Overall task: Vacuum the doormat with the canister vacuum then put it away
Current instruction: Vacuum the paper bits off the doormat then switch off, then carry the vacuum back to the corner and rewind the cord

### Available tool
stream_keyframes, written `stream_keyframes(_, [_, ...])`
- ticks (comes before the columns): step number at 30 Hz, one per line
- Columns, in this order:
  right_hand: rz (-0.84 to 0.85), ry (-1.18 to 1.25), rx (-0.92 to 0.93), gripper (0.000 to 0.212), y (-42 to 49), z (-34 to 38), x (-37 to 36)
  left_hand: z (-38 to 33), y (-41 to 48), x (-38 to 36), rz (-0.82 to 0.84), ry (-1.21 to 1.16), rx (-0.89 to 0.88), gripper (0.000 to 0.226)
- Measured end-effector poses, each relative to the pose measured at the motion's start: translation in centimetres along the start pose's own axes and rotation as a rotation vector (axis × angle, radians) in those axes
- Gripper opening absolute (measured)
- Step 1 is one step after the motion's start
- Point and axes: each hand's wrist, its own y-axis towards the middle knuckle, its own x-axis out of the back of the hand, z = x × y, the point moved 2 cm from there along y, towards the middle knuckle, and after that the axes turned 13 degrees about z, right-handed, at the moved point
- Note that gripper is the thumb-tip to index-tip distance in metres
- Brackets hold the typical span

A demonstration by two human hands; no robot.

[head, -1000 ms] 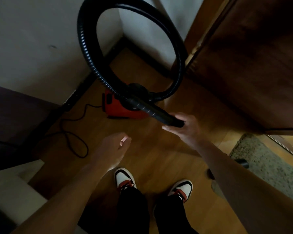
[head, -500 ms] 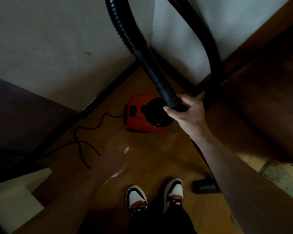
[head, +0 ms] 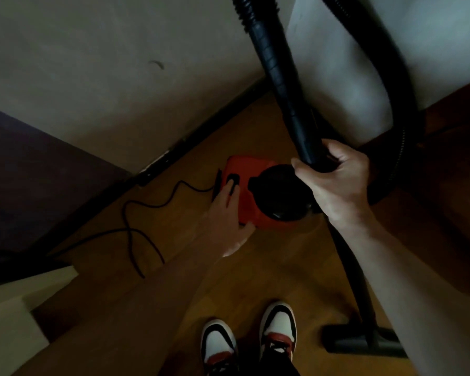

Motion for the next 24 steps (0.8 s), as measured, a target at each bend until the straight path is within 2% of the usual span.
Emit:
stream_keyframes(5, [-0.024, 0.044, 0.026, 0.020, 0.7, -0.7, -0.2, 1.3, 2.4, -2.2, 0.090, 0.050, 0.079, 0.097])
stream_keyframes(11, [-0.021, 0.098, 0.024, 0.020, 0.8, -1.3, -0.2, 2.2, 5.0, -3.2, 0.075, 0.046, 0.097, 0.105])
stream_keyframes(19, [-0.024, 0.146, -0.008, 0.021, 1.0, -1.0, -0.5, 2.7, 5.2, -1.4, 0.174, -0.014, 0.089, 0.097])
stream_keyframes(24, [-0.010, 0.117, -0.016, 0.023, 0.8, -0.3, -0.4, 2.4, 4.0, -1.0, 0.112, -0.127, 0.052, 0.090])
